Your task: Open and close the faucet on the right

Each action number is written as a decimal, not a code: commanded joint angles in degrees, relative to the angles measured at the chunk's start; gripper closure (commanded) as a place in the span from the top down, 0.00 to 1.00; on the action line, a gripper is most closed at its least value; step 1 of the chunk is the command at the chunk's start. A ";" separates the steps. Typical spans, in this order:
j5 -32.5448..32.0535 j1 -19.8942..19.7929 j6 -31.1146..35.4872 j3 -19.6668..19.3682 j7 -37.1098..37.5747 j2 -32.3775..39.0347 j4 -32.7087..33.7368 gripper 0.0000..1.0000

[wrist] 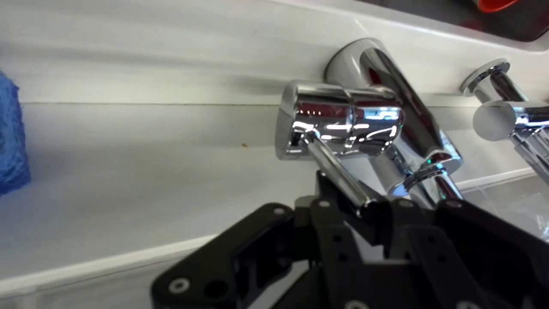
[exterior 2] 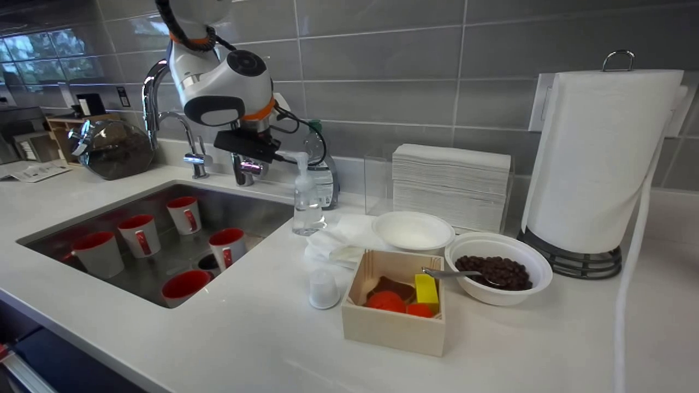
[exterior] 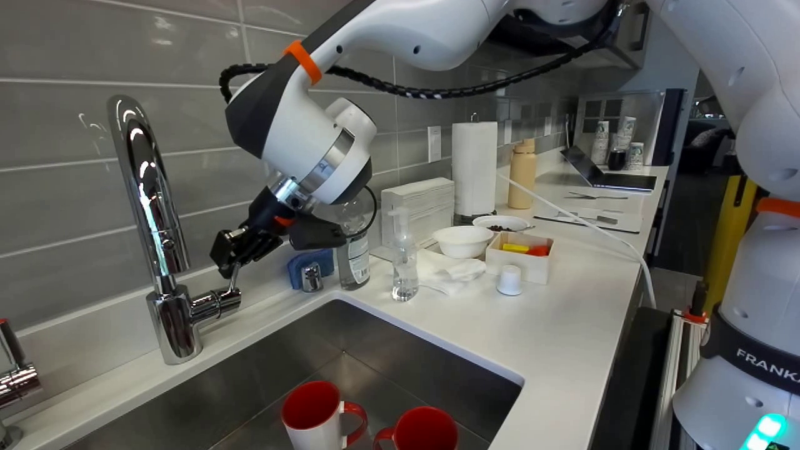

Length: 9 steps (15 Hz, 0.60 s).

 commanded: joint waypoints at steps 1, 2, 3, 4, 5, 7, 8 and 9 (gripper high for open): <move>2.00 1.76 -5.22 -3.41 2.90 -7.58 -5.67 0.00; 1.80 2.17 -6.01 -3.95 3.44 -8.39 -6.19 0.00; 1.56 2.65 -6.56 -4.57 3.91 -9.11 -6.58 0.00; 1.37 3.05 -7.11 -5.09 4.53 -9.78 -7.05 0.00; 1.15 3.24 -7.60 -5.37 4.87 -10.37 -7.49 0.00; 0.86 3.82 -8.48 -6.12 5.68 -11.40 -8.26 0.00; 0.71 4.13 -9.09 -6.55 6.03 -11.94 -8.62 0.00; 0.59 4.64 -9.50 -7.17 6.60 -12.50 -9.01 0.00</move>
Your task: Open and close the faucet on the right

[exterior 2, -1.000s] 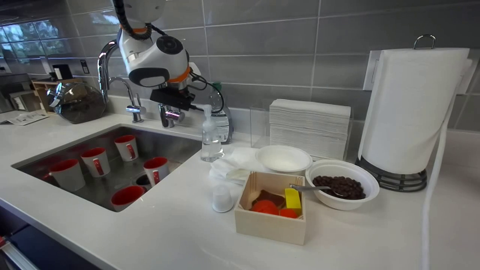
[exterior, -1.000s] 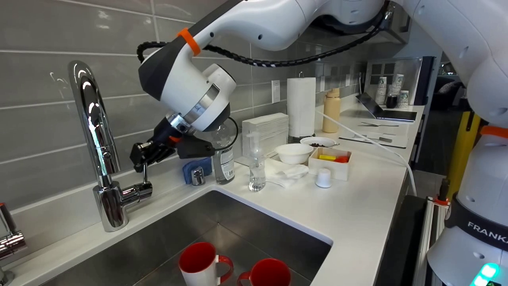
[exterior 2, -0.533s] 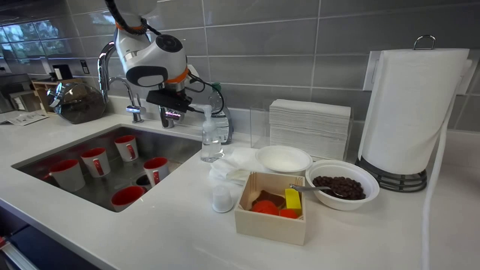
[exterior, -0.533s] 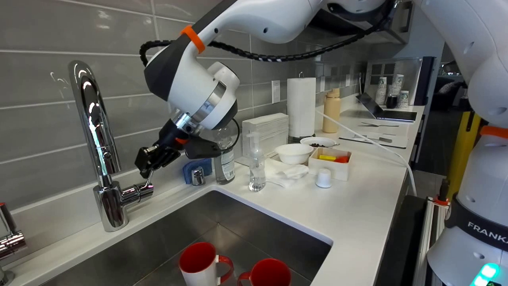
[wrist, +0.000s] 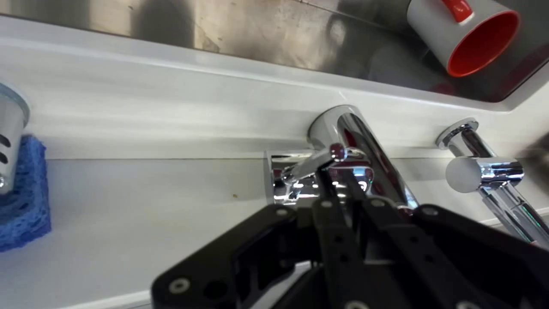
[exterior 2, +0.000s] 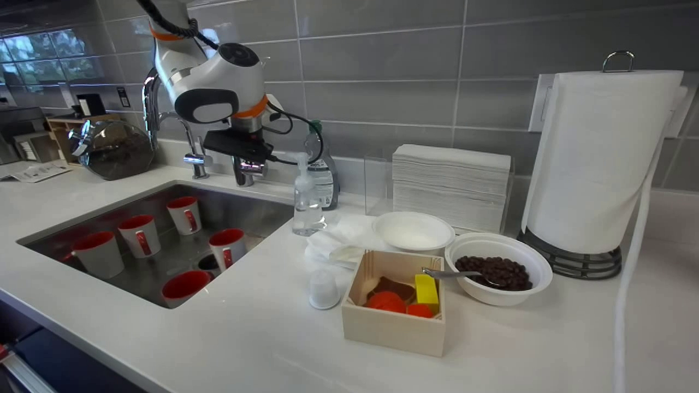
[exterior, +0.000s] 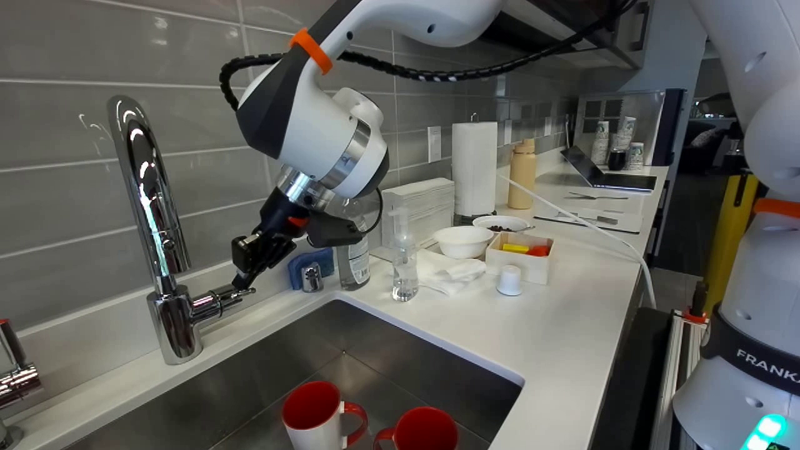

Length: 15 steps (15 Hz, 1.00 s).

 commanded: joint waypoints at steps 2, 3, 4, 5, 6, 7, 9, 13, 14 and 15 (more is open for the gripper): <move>0.33 1.80 -2.88 -2.45 2.70 -4.42 -3.31 0.00; 0.56 1.64 -2.18 -2.03 2.66 -4.39 -3.28 0.00; 0.67 1.42 -1.99 -1.64 2.66 -4.50 -3.28 0.00; 0.87 1.14 -1.31 -0.95 2.53 -4.80 -3.39 0.00; 0.89 1.11 -1.03 -0.58 2.47 -5.12 -3.53 0.00; 0.77 1.68 -0.95 -0.78 2.81 -5.91 -3.86 0.00; 0.40 2.74 -1.35 -0.99 3.13 -6.62 -4.06 0.00; -0.68 7.55 -0.71 -5.04 5.06 -6.96 -5.12 0.00; -0.88 8.43 0.05 -5.76 4.82 -6.44 -5.15 0.00; -0.88 9.39 0.54 -6.65 4.82 -6.16 -5.20 0.00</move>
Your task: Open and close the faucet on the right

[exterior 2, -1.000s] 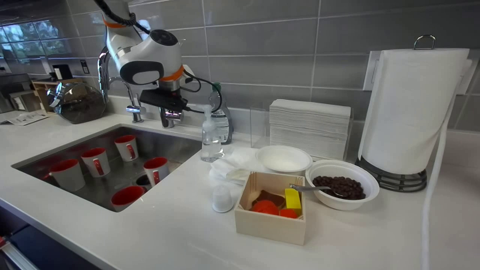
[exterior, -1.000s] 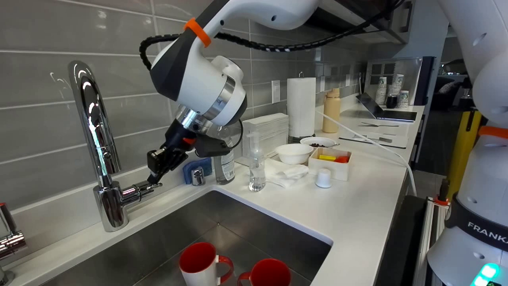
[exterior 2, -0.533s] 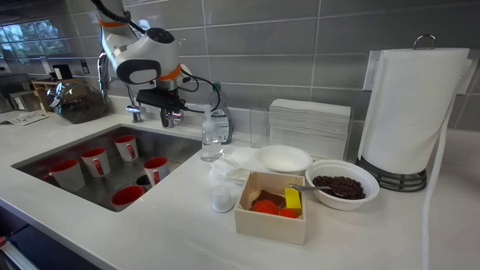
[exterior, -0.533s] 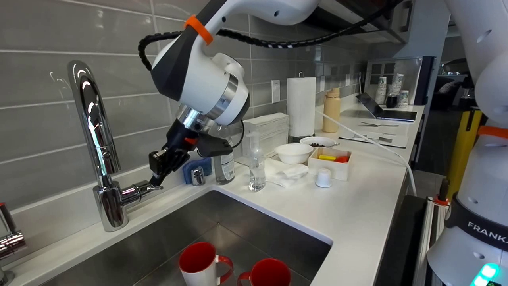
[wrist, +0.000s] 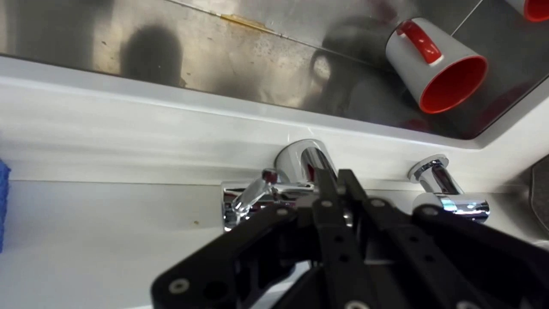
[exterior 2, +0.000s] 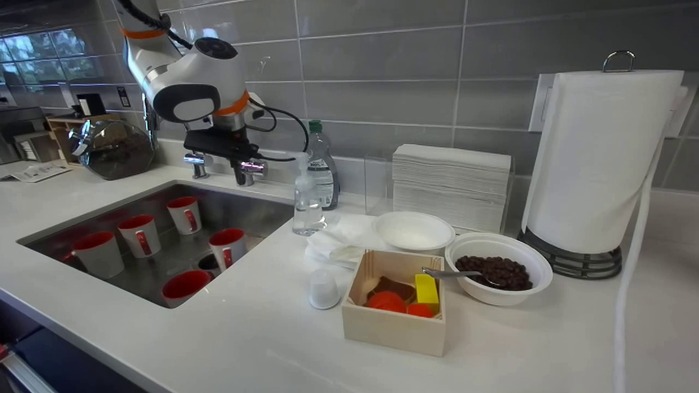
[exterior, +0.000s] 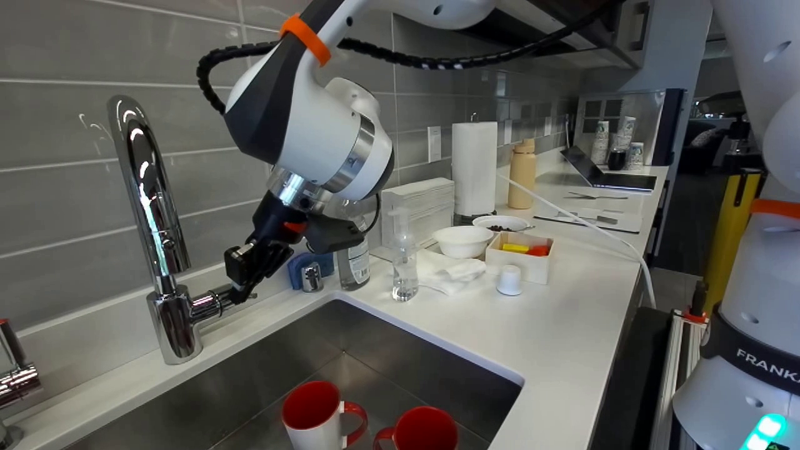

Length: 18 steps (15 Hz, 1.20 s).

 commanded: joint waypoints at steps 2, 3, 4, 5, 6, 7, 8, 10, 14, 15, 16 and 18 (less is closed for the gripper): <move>-0.56 4.78 2.62 -4.67 1.59 -0.81 -1.42 0.00; -0.16 4.99 3.97 -4.72 1.21 -0.22 -1.01 0.00; 0.15 5.11 5.21 -4.58 0.89 0.29 -0.60 0.00; 0.40 5.09 6.52 -4.28 0.76 0.83 -0.22 0.00; 0.39 5.42 7.67 -4.38 0.82 1.19 -0.03 0.00; 0.27 5.90 8.87 -4.62 0.84 1.69 0.23 0.00; 0.20 6.53 9.70 -5.14 0.93 2.01 0.37 0.00; 0.08 8.37 11.39 -6.89 0.94 2.57 0.53 0.00; 0.49 11.48 14.88 -10.21 1.06 3.38 1.11 0.00; 0.59 11.84 15.64 -10.67 1.12 3.55 1.30 0.00; 0.68 12.00 16.19 -11.09 1.24 3.58 1.49 0.00; 0.77 12.08 16.59 -11.57 1.54 3.54 1.79 0.00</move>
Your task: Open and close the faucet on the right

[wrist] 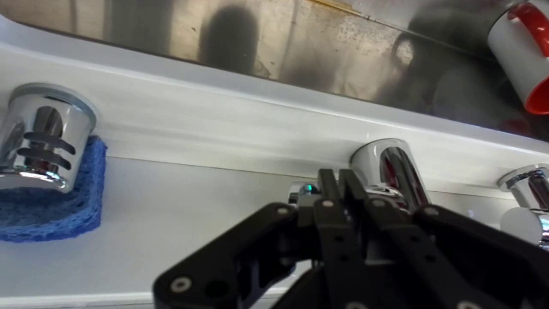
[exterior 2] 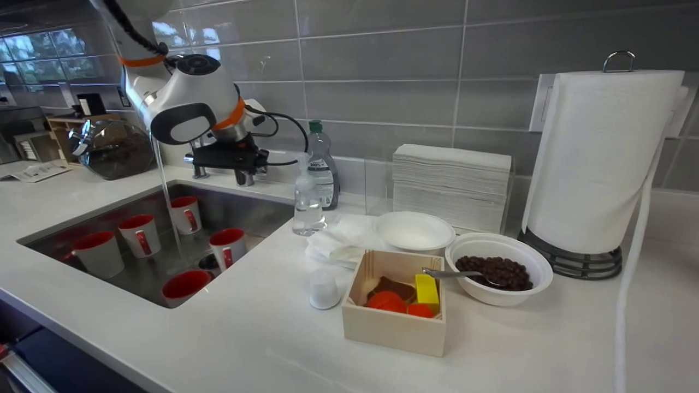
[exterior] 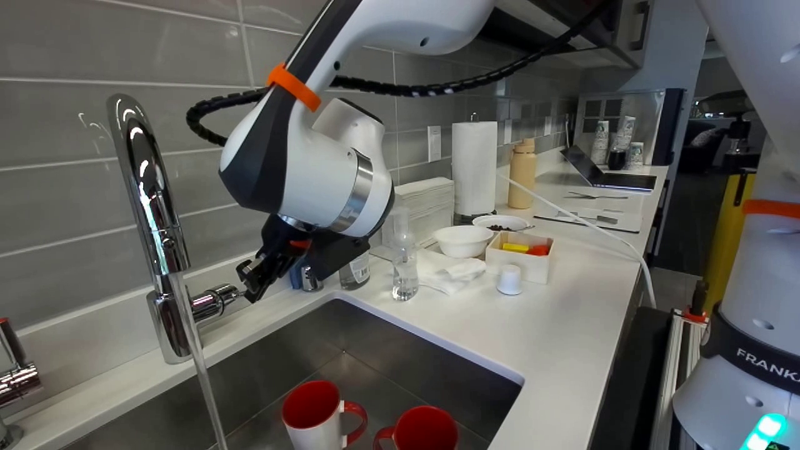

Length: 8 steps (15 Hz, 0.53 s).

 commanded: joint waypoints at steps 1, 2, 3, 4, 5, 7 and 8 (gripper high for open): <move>0.78 0.91 2.01 -1.58 0.79 0.52 1.57 0.00; 0.73 1.01 2.09 -1.82 0.86 0.45 1.65 0.00; 0.78 1.15 2.07 -2.15 0.98 0.40 1.79 0.00; 0.76 1.19 2.08 -2.29 1.06 0.44 1.91 0.00; 0.80 1.31 2.10 -2.49 1.17 0.49 1.99 0.00; 0.78 1.37 1.81 -2.63 1.42 0.44 2.04 0.00; 0.80 1.45 1.62 -2.67 1.51 0.35 2.01 0.00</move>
